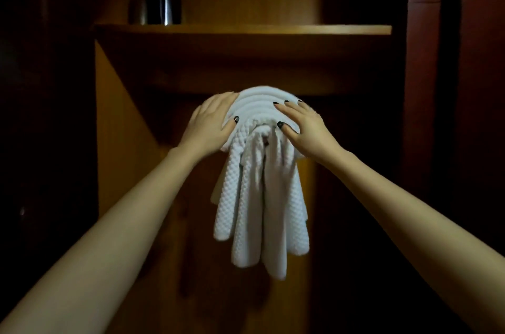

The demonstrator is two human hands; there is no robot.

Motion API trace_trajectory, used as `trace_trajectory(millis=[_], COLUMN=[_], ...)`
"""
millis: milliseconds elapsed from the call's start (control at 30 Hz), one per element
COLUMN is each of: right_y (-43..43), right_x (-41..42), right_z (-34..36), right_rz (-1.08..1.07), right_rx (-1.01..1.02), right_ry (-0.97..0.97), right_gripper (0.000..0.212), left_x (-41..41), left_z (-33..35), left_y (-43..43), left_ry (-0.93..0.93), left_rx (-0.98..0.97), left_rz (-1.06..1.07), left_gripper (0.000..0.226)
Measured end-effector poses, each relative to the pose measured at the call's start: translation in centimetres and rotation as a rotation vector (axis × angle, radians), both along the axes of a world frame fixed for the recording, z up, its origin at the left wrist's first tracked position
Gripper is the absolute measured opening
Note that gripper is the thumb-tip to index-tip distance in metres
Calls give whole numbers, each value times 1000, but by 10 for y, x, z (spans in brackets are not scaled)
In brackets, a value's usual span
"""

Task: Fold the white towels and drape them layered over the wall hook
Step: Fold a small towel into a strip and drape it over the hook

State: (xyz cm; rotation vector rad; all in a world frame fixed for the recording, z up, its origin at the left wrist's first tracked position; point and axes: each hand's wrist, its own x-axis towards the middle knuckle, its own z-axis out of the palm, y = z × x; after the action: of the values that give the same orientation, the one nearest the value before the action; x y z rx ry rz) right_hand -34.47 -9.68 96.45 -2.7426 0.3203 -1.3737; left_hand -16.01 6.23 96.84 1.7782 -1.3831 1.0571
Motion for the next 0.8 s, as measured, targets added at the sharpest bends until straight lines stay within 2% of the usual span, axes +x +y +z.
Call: trace_trajectory(millis=[167, 433, 667, 800], right_y=[51, 112, 181, 234], right_x=[-18, -24, 7, 27], right_z=[-71, -207, -330, -396], right_rz=[53, 68, 202, 325], right_rx=[15, 45, 18, -17], right_ry=[89, 380, 716, 829], right_gripper=[51, 53, 53, 54], left_x=[-35, -71, -72, -73], left_z=[-79, -219, -350, -418], left_y=[58, 163, 277, 338], left_ry=[-42, 43, 321, 471], left_rx=[231, 451, 516, 560], left_rz=[181, 286, 364, 445], left_gripper=[57, 56, 55, 58])
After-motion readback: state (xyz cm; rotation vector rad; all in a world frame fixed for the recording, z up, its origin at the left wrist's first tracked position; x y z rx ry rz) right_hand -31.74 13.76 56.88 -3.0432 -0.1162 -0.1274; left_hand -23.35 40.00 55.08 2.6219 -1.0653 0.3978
